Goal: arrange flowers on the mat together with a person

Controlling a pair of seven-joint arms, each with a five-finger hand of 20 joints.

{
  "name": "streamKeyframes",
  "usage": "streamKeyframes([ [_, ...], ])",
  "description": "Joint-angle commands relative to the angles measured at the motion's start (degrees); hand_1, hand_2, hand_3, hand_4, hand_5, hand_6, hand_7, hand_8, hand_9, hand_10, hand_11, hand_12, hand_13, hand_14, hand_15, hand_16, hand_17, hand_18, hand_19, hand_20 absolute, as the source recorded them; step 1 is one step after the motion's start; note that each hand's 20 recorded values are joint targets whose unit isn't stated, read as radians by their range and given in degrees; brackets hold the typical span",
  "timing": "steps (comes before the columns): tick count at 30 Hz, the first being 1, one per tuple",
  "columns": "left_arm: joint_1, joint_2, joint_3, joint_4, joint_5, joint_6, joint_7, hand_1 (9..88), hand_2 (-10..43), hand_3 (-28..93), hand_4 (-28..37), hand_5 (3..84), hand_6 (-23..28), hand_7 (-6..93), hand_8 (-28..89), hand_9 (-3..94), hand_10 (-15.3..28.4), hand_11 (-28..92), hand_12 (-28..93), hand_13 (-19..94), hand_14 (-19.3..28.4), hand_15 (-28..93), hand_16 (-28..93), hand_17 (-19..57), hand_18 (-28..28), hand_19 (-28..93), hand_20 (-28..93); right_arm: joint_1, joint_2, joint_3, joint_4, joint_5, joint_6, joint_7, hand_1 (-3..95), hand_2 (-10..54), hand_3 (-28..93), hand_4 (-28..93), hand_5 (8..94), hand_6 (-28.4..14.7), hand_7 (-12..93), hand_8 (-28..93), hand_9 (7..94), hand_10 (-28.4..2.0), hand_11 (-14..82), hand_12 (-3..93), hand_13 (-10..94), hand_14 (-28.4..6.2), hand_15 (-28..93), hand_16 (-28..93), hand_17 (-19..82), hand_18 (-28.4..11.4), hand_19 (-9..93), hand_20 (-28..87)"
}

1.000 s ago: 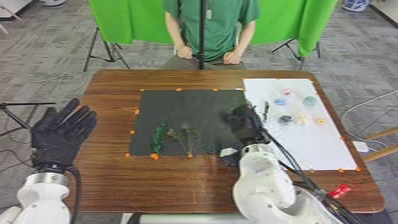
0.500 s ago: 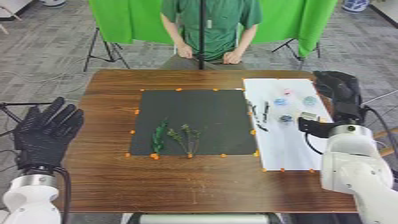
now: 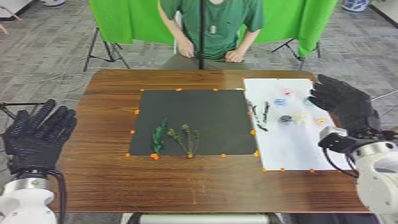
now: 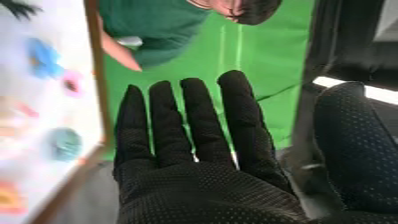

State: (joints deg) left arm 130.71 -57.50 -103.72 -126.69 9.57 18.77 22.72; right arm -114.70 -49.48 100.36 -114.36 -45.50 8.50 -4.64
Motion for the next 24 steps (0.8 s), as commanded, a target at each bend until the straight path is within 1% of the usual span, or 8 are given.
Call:
streamKeyframes([
  [1, 1.38, -0.61, -0.03, -0.05, 0.01, 0.78, 0.36, 23.5, 15.1, 75, -28.3, 51.5, 9.6, 11.7, -9, 49.0, 16.9, 21, 11, 35, 15.5, 33, -8, -3.3, 14.9, 38, 15, -1.46, -1.33, 3.07, 0.51, 1.40, -6.53, -1.38, 16.9, 9.7, 75, -19, 42.0, -3.3, 11, -8, 39.1, -14.7, 3.9, 17.4, 29, -14.2, 7, 24, 8, -16.0, 32, 11],
  [3, 1.53, -0.60, -0.02, -0.14, 0.01, 0.93, 0.09, 23.5, 15.1, 75, -28.3, 51.1, 9.5, 11.7, -9, 48.5, 16.8, 21, 11, 35, 15.5, 33, -8, -3.3, 14.8, 38, 15, -1.43, -1.26, 3.16, 0.31, 1.12, -6.53, -1.98, 17.5, 7.7, 75, -19, 41.9, -3.1, 11, -8, 39.0, -14.5, 3.9, 16.9, 29, -13.8, 6, 24, 9, -14.7, 30, 11],
  [6, 1.71, -1.11, -0.85, -0.63, 1.04, 2.28, -3.19, 23.6, 15.4, 75, -28.3, 50.4, 9.3, 11.6, -9, 47.4, 16.7, 21, 11, 34, 15.6, 33, -8, -3.4, 14.7, 38, 15, -1.45, -1.31, 3.37, 0.07, 0.62, -6.93, -1.92, 18.1, 5.9, 75, -19, 41.9, -2.8, 11, -8, 39.2, -14.3, 4.0, 16.5, 29, -13.2, 6, 24, 11, -12.5, 26, 10],
  [11, 1.66, -1.26, -0.71, -0.72, 1.46, 2.80, -3.64, 23.5, 16.0, 75, -28.3, 49.3, 9.4, 11.2, -9, 44.1, 16.5, 20, 11, 31, 15.4, 33, -8, -4.1, 14.9, 39, 15, -1.68, -1.78, 3.75, -0.45, 0.51, -8.15, -1.94, 18.9, 4.6, 75, -19, 42.4, -2.8, 12, -8, 38.3, -14.1, 3.7, 16.0, 28, -13.0, 6, 24, 11, -10.2, 22, 10],
  [13, 1.35, -1.50, -1.02, -0.81, 2.48, 4.07, -6.21, 23.5, 16.1, 75, -28.3, 48.7, 9.3, 11.0, -9, 42.0, 16.4, 20, 10, 30, 15.0, 32, -8, -4.5, 14.8, 39, 15, -1.66, -1.85, 3.38, -0.64, 0.33, -8.14, -2.32, 19.0, 4.4, 75, -19, 42.4, -2.8, 12, -8, 38.0, -14.1, 3.7, 15.9, 28, -13.1, 6, 24, 11, -10.0, 21, 10],
  [14, 1.15, -1.48, -0.84, -0.74, 2.70, 4.49, -6.49, 23.5, 16.1, 75, -28.3, 48.2, 9.2, 11.0, -9, 41.0, 16.2, 20, 10, 28, 14.7, 32, -8, -4.7, 14.6, 39, 15, -1.49, -2.25, 2.94, -0.76, 0.54, -8.13, -2.35, 19.0, 4.4, 75, -19, 42.4, -2.8, 12, -8, 37.9, -14.1, 3.7, 15.9, 28, -13.1, 6, 24, 11, -10.0, 21, 10],
  [18, 0.31, -1.45, 0.40, -0.67, 2.32, 5.71, -5.12, 23.4, 16.2, 75, -28.3, 46.3, 9.1, 10.8, -9, 36.6, 15.4, 19, 9, 25, 14.1, 31, -9, -5.7, 14.0, 39, 14, -1.61, -3.59, 1.88, -1.37, 0.33, -9.40, -1.29, 19.0, 4.2, 75, -20, 42.6, -2.8, 12, -8, 37.8, -14.1, 3.8, 16.0, 28, -13.1, 6, 25, 11, -9.9, 21, 11],
  [24, -0.10, -1.14, 0.90, -0.44, 3.36, 5.06, -4.56, 23.6, 15.7, 76, -28.3, 43.0, 8.5, 10.8, -9, 30.1, 14.0, 18, 7, 19, 11.6, 28, -9, -6.7, 13.1, 39, 13, -0.91, -3.92, 0.89, -1.29, 0.34, -10.12, -1.21, 19.0, 4.4, 75, -20, 42.6, -2.7, 12, -8, 37.7, -14.0, 3.7, 15.9, 28, -13.6, 5, 25, 11, -10.0, 20, 11],
])
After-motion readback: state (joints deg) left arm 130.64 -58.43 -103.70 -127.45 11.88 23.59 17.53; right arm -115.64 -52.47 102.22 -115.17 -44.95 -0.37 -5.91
